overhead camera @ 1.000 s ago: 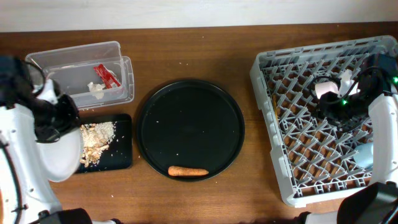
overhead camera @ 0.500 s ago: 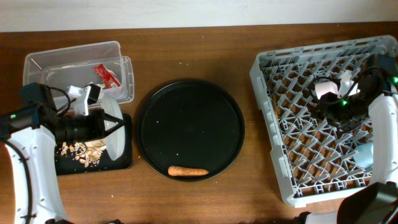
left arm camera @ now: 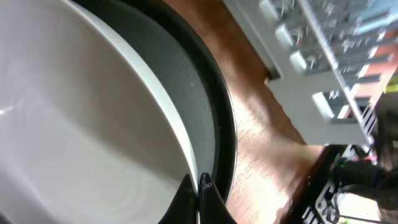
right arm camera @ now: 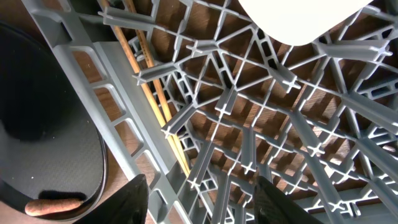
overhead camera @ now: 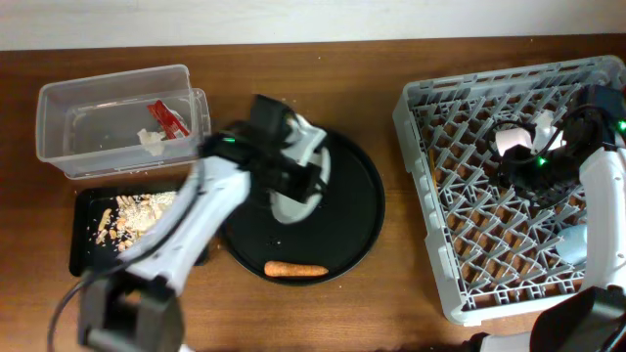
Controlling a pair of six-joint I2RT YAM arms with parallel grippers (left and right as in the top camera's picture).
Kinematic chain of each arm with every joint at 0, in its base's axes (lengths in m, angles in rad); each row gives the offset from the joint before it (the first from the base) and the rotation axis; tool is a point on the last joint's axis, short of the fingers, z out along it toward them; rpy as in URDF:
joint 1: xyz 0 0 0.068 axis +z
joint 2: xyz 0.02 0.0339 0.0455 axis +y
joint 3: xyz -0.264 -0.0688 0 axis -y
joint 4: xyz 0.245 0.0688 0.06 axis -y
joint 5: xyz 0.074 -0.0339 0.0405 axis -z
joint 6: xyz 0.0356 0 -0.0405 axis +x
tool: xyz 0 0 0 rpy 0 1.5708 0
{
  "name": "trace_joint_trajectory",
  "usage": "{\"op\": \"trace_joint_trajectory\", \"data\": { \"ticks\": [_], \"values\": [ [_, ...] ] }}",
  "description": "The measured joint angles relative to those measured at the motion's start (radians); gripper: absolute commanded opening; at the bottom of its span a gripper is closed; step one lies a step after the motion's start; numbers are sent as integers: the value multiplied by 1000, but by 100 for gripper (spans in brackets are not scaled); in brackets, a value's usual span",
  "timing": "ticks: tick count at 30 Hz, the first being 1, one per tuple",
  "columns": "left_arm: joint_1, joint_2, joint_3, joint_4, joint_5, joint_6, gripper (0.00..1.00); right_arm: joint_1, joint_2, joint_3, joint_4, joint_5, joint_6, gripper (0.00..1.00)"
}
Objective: Sort waste into correct bins and load items into the dishwasher rack
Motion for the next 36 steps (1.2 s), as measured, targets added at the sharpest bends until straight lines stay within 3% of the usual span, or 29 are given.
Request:
{"op": "trace_joint_trajectory", "data": {
  "ticks": [2,3,5,6,7,10,12,16,19,23,27,32,34,36],
  "values": [
    [-93,98,1,9,-12,0,1,0,0,0,0,0,0,54],
    [-128,127,2,5,-23,0,11,0,0,0,0,0,0,54],
    [-171,149,4,-4,-48,-2,18,0,0,0,0,0,0,54],
    [-205,159,5,-15,-68,-19,29,0,0,0,0,0,0,54],
    [-231,166,5,-18,-85,-25,50,0,0,0,0,0,0,54],
    [-226,168,23,-67,-114,-31,53,0,0,0,0,0,0,54],
    [-182,168,103,-188,-185,-30,53,0,0,0,3,-9,0,54],
    [-12,89,220,-375,-395,-43,57,48,-10,3,34,-71,-22,58],
    [142,52,225,-447,-504,-153,67,245,-47,30,106,-91,-27,58],
    [264,52,225,-452,-512,-267,72,509,7,38,201,-87,-2,58],
    [265,52,225,-450,-501,-289,76,670,239,42,248,-66,66,51],
    [265,52,225,-449,-499,-296,76,709,452,42,274,-26,163,33],
    [265,52,225,-447,-498,-296,76,709,490,36,282,-22,170,31],
    [265,52,225,-445,-498,-296,77,709,492,28,283,-23,173,16]
  ]
}}
